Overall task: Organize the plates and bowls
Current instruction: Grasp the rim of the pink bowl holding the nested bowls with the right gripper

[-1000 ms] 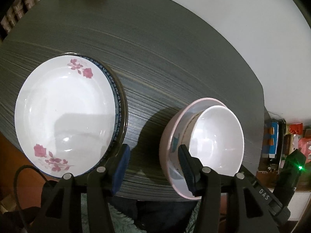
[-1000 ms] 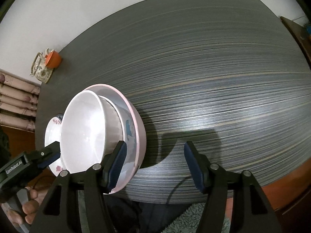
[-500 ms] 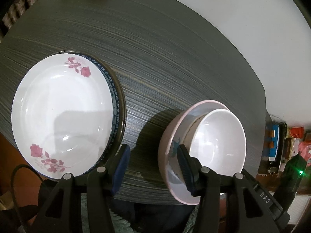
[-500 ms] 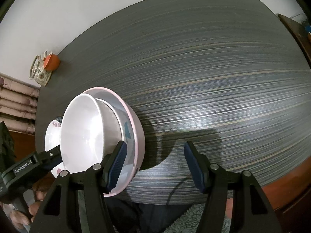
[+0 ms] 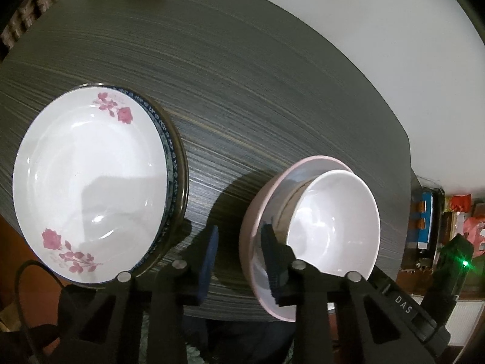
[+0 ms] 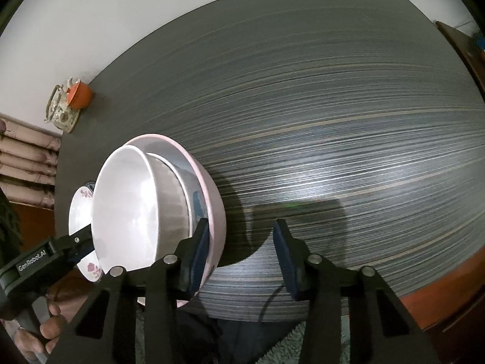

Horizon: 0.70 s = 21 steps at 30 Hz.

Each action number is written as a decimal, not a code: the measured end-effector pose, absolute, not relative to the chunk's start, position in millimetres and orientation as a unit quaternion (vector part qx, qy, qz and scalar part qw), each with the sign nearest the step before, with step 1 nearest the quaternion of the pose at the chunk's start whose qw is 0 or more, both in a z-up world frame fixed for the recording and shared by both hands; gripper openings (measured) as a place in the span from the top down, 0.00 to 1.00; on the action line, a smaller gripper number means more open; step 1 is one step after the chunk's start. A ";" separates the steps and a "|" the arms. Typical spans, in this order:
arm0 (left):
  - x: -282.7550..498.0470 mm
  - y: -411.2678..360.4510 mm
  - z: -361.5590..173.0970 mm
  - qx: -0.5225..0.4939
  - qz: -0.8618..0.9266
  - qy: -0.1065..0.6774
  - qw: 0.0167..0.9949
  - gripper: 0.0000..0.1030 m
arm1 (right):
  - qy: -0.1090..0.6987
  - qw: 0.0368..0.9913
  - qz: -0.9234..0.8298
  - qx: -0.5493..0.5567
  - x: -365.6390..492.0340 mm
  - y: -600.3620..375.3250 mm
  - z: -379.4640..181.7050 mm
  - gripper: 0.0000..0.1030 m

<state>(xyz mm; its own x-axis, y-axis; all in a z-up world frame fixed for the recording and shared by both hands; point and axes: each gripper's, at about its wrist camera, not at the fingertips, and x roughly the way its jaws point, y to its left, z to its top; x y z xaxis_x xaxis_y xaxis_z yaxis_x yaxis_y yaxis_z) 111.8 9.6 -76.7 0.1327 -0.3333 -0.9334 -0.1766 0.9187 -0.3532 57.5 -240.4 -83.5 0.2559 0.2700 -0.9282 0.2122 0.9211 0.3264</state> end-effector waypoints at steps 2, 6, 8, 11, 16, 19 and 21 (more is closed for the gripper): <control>112.7 10.4 -77.8 -0.198 -0.055 0.655 0.727 0.74 | 0.611 0.766 0.018 0.198 58.2 -240.6 -84.3 0.62; 113.7 9.0 -85.7 -0.200 -0.059 0.662 0.720 0.78 | 0.613 0.765 0.019 0.196 59.5 -240.4 -85.4 0.65; 114.3 6.4 -90.9 -0.197 -0.063 0.668 0.715 0.80 | 0.614 0.765 0.017 0.196 61.3 -240.8 -86.4 0.65; 115.4 1.6 -95.0 -0.194 -0.070 0.672 0.711 0.85 | 0.613 0.766 0.014 0.194 63.6 -241.4 -87.3 0.68; 116.1 -1.2 -97.1 -0.191 -0.073 0.674 0.710 0.88 | 0.614 0.767 0.011 0.189 63.6 -242.9 -88.3 0.71; 115.4 -1.3 -96.8 -0.193 -0.076 0.673 0.710 0.90 | 0.614 0.766 0.012 0.192 64.1 -241.4 -88.7 0.76; 115.1 -1.7 -96.1 -0.189 -0.076 0.673 0.711 0.90 | 0.614 0.763 0.019 0.201 64.6 -241.1 -91.2 0.80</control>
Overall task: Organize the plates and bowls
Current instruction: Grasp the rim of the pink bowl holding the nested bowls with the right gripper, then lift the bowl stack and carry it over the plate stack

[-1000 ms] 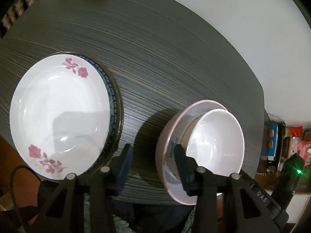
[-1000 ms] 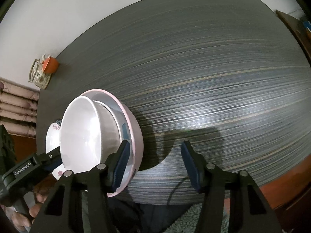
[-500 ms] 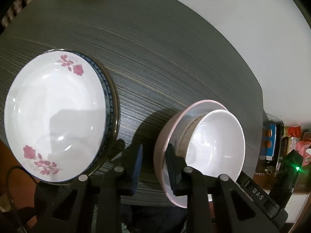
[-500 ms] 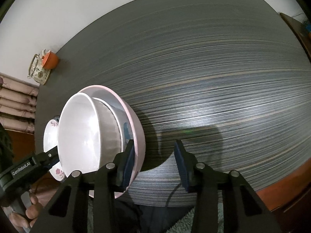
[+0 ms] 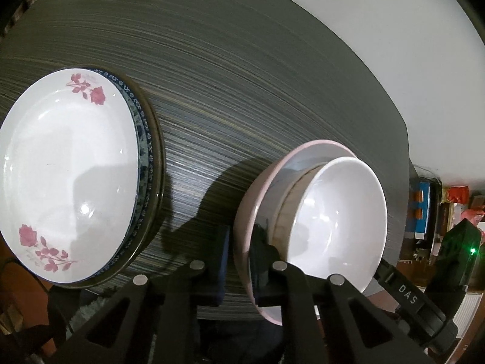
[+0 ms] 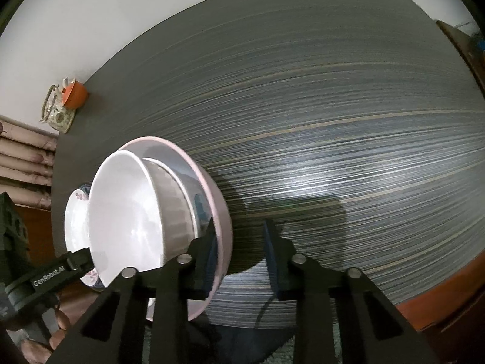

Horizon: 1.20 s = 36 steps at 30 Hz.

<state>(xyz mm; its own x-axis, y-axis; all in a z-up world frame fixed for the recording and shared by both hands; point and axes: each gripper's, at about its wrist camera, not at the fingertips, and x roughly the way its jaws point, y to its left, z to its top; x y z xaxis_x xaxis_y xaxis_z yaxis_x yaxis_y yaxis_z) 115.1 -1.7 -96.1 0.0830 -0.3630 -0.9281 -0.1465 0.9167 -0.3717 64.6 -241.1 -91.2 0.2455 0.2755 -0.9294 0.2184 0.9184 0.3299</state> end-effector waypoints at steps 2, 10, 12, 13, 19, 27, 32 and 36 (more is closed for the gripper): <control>114.6 -3.8 -95.7 -0.185 -0.074 0.672 0.713 0.91 | 0.613 0.762 0.023 0.206 64.4 -240.8 -91.7 0.81; 111.2 -13.6 -91.5 -0.173 -0.066 0.670 0.719 0.91 | 0.613 0.764 0.024 0.199 65.1 -231.6 -89.0 0.85; 110.6 -15.3 -90.6 -0.169 -0.066 0.668 0.722 0.91 | 0.614 0.766 0.022 0.190 64.1 -227.8 -87.0 0.86; 110.5 -15.7 -90.2 -0.167 -0.066 0.667 0.723 0.91 | 0.614 0.767 0.022 0.188 64.2 -226.8 -86.7 0.87; 112.0 -20.3 -89.6 -0.165 -0.067 0.665 0.725 0.93 | 0.613 0.770 0.025 0.173 65.1 -221.4 -84.9 0.90; 111.1 -24.3 -87.9 -0.155 -0.067 0.660 0.732 0.93 | 0.609 0.774 0.023 0.171 62.9 -220.7 -85.8 0.90; 111.4 -26.5 -86.3 -0.153 -0.068 0.657 0.735 0.93 | 0.606 0.777 0.022 0.169 61.5 -219.1 -87.2 0.90; 111.4 -25.1 -86.2 -0.153 -0.069 0.656 0.736 0.93 | 0.605 0.779 0.021 0.167 60.5 -216.6 -86.8 0.90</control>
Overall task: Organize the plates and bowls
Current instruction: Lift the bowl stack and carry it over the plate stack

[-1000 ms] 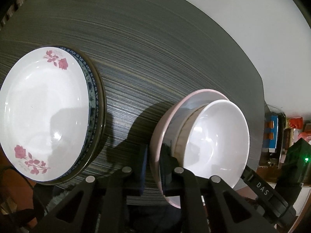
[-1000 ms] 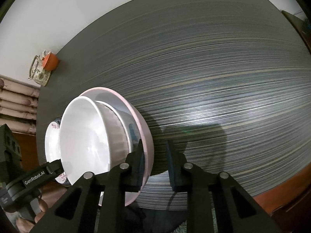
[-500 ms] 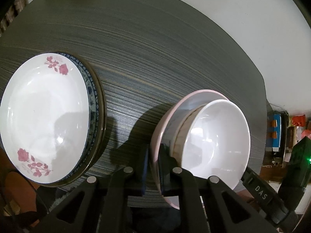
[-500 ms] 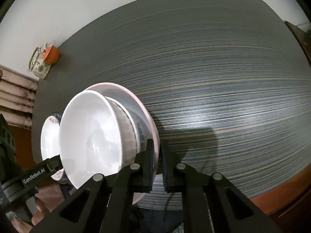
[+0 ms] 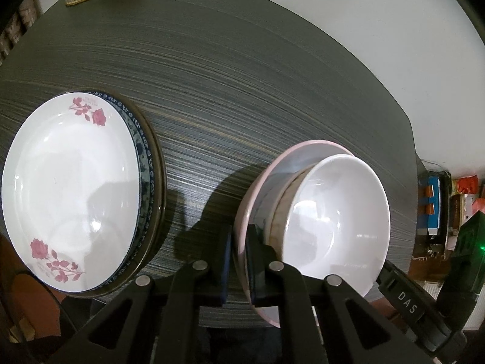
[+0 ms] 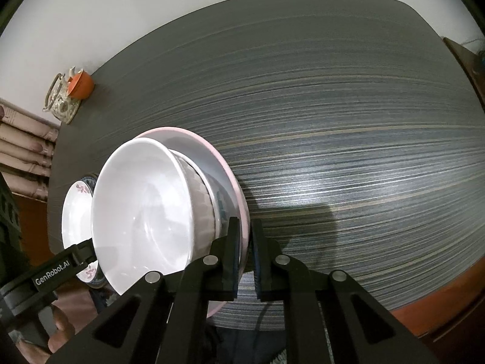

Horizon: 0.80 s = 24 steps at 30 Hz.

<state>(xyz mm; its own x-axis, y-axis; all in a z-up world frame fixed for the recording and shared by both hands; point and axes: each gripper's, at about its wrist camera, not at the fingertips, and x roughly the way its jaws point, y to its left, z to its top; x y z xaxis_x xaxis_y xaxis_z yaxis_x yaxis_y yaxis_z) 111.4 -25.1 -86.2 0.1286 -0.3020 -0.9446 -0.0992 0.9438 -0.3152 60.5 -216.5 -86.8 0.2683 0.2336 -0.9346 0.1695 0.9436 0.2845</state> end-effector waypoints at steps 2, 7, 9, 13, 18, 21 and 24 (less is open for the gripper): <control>112.1 -24.6 -86.1 -0.152 -0.069 0.656 0.736 0.93 | 0.604 0.779 0.020 0.166 60.7 -215.6 -86.2 0.90; 112.0 -20.8 -85.2 -0.155 -0.070 0.652 0.739 0.93 | 0.602 0.780 0.019 0.167 59.6 -214.2 -86.0 0.90; 112.2 -19.5 -84.0 -0.154 -0.071 0.649 0.741 0.93 | 0.602 0.781 0.019 0.167 59.5 -213.7 -85.7 0.90; 111.8 -15.3 -79.7 -0.157 -0.070 0.646 0.743 0.93 | 0.599 0.783 0.021 0.166 59.5 -213.0 -83.5 0.90; 112.0 -10.7 -70.8 -0.159 -0.069 0.639 0.750 0.93 | 0.593 0.788 0.022 0.164 60.4 -209.3 -76.9 0.90; 112.1 -6.5 -63.3 -0.163 -0.066 0.633 0.754 0.93 | 0.589 0.791 0.025 0.163 62.4 -205.9 -72.1 0.90; 111.7 1.8 -55.3 -0.166 -0.062 0.626 0.760 0.93 | 0.586 0.794 0.030 0.160 64.1 -201.9 -66.4 0.90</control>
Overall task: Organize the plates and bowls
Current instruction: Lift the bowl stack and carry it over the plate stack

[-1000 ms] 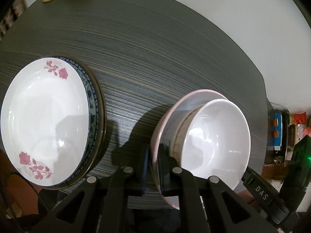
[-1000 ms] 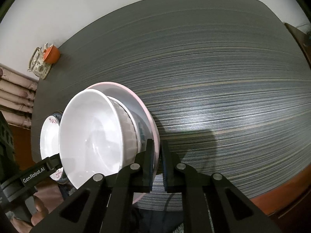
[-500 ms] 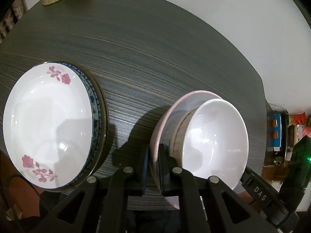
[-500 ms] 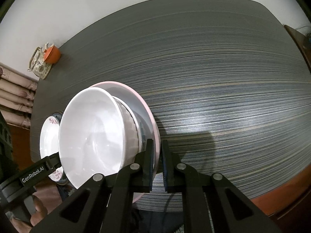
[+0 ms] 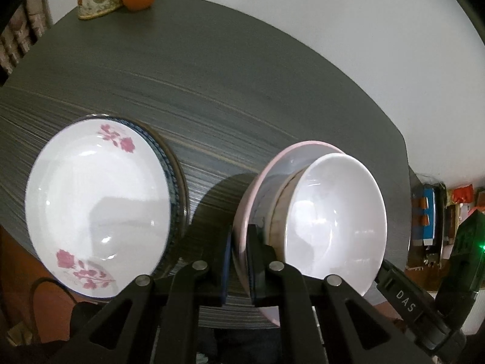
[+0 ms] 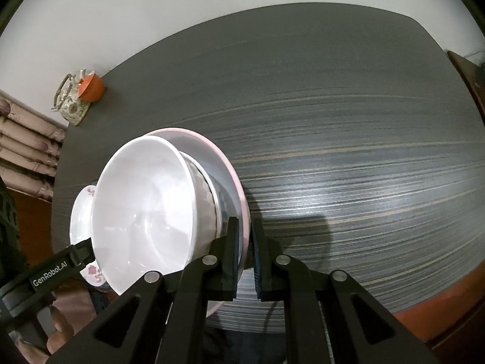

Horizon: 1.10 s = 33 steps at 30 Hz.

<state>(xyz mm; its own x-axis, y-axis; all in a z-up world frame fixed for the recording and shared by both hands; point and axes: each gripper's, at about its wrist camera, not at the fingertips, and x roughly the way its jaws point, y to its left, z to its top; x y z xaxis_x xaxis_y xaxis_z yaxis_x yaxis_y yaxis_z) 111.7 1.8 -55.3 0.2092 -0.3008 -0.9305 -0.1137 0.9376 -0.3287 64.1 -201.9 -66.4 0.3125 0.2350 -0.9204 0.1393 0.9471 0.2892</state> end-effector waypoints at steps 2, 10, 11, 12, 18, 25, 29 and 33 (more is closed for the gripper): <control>111.6 8.4 -49.4 -0.169 -0.058 0.620 0.764 0.93 | 0.583 0.797 0.035 0.156 64.7 -198.1 -61.7 0.90; 110.2 38.8 -26.9 -0.181 -0.029 0.599 0.779 0.93 | 0.571 0.808 0.059 0.137 73.1 -172.5 -40.3 0.90; 109.4 44.5 -24.3 -0.184 -0.025 0.596 0.781 0.93 | 0.569 0.809 0.063 0.134 74.2 -167.7 -37.5 0.90; 109.6 47.8 -21.8 -0.186 -0.020 0.594 0.782 0.93 | 0.568 0.810 0.067 0.131 74.8 -162.5 -34.6 0.90; 102.7 86.9 -11.9 -0.196 0.017 0.581 0.790 0.92 | 0.563 0.812 0.098 0.115 83.4 -127.6 -23.2 0.90; 96.4 134.4 -13.7 -0.211 0.051 0.574 0.789 0.91 | 0.568 0.806 0.137 0.094 89.5 -74.0 -21.9 0.90; 93.4 150.3 -19.7 -0.219 0.064 0.575 0.785 0.91 | 0.573 0.801 0.152 0.084 89.3 -50.9 -25.9 0.90; 89.1 166.2 -28.5 -0.228 0.070 0.580 0.779 0.91 | 0.581 0.794 0.162 0.075 90.4 -24.5 -32.6 0.90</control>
